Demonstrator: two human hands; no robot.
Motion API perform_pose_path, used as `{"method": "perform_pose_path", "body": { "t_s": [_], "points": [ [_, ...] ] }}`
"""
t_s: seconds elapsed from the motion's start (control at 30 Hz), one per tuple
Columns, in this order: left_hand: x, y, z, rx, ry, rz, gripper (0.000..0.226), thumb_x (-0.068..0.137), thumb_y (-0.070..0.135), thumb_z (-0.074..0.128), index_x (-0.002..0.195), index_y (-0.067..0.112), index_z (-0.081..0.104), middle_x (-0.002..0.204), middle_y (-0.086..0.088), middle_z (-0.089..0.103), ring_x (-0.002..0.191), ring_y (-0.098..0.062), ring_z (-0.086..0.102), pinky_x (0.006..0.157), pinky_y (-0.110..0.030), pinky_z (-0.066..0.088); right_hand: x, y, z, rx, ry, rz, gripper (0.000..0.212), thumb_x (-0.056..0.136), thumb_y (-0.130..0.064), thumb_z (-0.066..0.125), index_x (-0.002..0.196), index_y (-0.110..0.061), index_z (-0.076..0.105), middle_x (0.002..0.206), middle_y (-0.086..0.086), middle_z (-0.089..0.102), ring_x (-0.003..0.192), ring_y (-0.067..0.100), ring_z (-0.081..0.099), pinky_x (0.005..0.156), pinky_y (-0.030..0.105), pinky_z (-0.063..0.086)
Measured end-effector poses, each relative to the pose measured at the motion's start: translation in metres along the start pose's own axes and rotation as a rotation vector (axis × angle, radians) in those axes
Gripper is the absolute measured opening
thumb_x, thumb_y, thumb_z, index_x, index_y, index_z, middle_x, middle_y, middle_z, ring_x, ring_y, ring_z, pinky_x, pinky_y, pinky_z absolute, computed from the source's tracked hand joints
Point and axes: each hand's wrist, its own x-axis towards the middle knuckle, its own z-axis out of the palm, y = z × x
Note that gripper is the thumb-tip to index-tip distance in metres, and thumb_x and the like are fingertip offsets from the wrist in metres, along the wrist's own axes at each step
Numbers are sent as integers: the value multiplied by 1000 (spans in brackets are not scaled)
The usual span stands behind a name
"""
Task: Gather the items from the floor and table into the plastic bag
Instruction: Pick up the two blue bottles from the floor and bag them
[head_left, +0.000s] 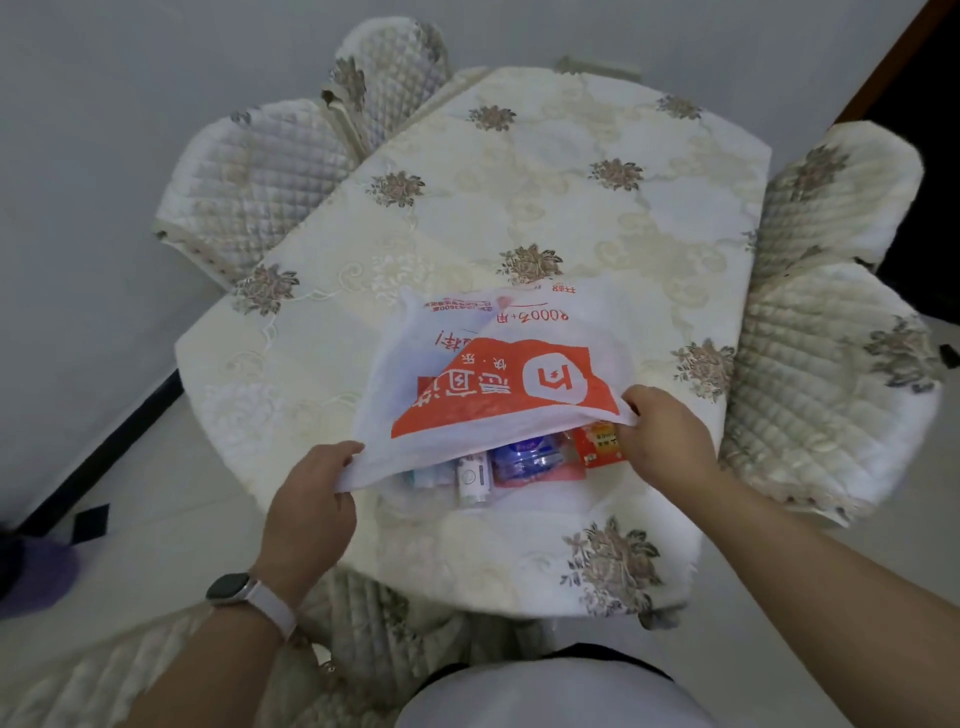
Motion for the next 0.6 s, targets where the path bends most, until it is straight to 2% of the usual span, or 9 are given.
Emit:
{"method": "perform_pose_path", "body": {
  "t_s": [0.1,0.23,0.33,0.4,0.5,0.6],
  "points": [
    [-14,-5,6,1,-70,0,53,68,-2,43,114,5,67,104,-12,67,94,-33,64,82,-41,53,-16,11,8,-116,-59,-61,14,83,-8,54,76,-15,44,72,-1,41,67,28,48,53,32,32],
    [-29,-4,12,110,-173,108,48,68,12,56,114,11,69,106,-8,67,93,-27,62,80,-37,54,-35,34,16,-209,-180,-84,19,81,-2,49,73,-17,41,68,-3,36,67,31,50,56,37,44],
    [-29,-4,24,207,-197,136,35,76,32,54,98,15,76,95,-4,68,83,-27,63,69,-36,55,-45,39,17,-260,-201,-75,18,80,-2,48,75,-18,41,69,-2,37,68,32,51,56,36,44],
    [-31,-4,28,231,-193,107,36,83,36,48,87,14,76,88,-4,68,76,-27,63,65,-38,55,-50,41,17,-288,-207,-54,12,82,-7,48,78,-17,43,70,-1,39,67,30,50,54,33,39],
    [-38,-3,26,174,-132,40,32,83,35,57,94,11,74,93,-6,69,80,-27,64,71,-38,55,-62,45,19,-247,-138,-16,9,87,-19,53,81,-14,49,73,-1,43,64,25,47,52,30,35],
    [-45,5,19,133,-89,34,39,81,40,56,101,10,72,101,-7,69,89,-27,64,78,-38,52,-79,43,17,-219,-12,-44,21,89,-28,58,102,-12,62,92,6,58,78,29,56,59,35,47]
  ]
}}
